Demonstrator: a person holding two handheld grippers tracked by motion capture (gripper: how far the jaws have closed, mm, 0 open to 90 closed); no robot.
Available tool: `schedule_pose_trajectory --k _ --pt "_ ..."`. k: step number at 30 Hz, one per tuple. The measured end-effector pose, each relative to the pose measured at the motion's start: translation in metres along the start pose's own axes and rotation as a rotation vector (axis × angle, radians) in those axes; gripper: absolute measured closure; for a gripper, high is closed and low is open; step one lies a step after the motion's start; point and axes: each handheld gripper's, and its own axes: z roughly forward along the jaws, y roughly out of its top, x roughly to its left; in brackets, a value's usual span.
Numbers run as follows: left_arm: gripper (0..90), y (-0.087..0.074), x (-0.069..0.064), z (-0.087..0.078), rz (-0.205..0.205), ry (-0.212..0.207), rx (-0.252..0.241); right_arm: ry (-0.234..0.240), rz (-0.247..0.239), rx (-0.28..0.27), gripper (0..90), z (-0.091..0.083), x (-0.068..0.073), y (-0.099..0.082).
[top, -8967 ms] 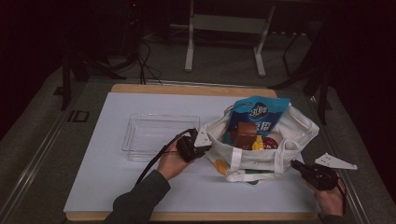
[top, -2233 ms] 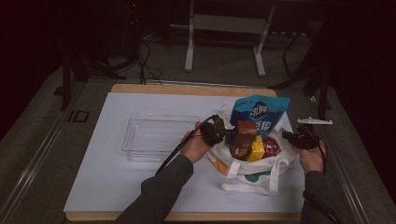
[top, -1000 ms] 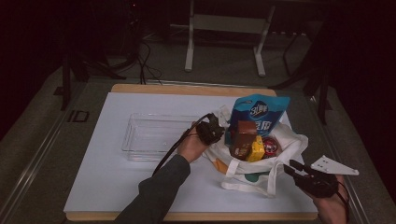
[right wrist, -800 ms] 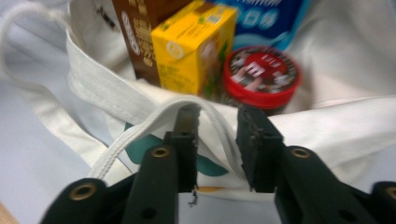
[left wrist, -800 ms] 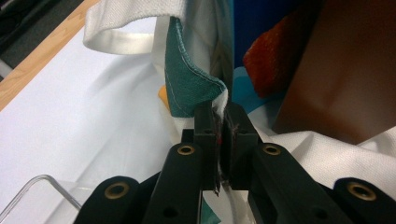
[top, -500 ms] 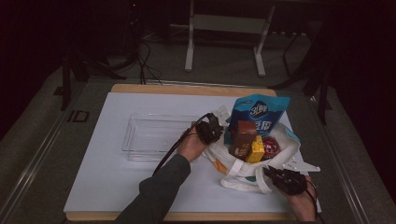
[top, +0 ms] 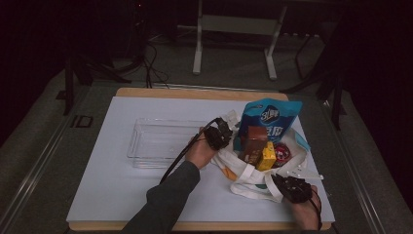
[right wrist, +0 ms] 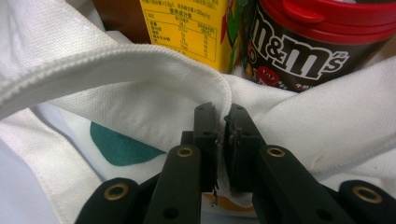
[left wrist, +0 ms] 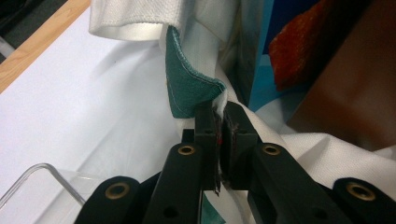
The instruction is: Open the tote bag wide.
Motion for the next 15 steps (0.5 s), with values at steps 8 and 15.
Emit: schedule_pose_trajectory --k 8,15 --pt "78.3 -0.002 0.004 -0.011 -0.013 -0.053 -0.053 0.010 0.007 -0.010 83.8 0.000 -0.002 -0.002" --pt "70.1 -0.002 0.004 -0.017 -0.022 -0.084 -0.086 0.010 0.012 -0.007 83.6 0.000 -0.001 -0.003"
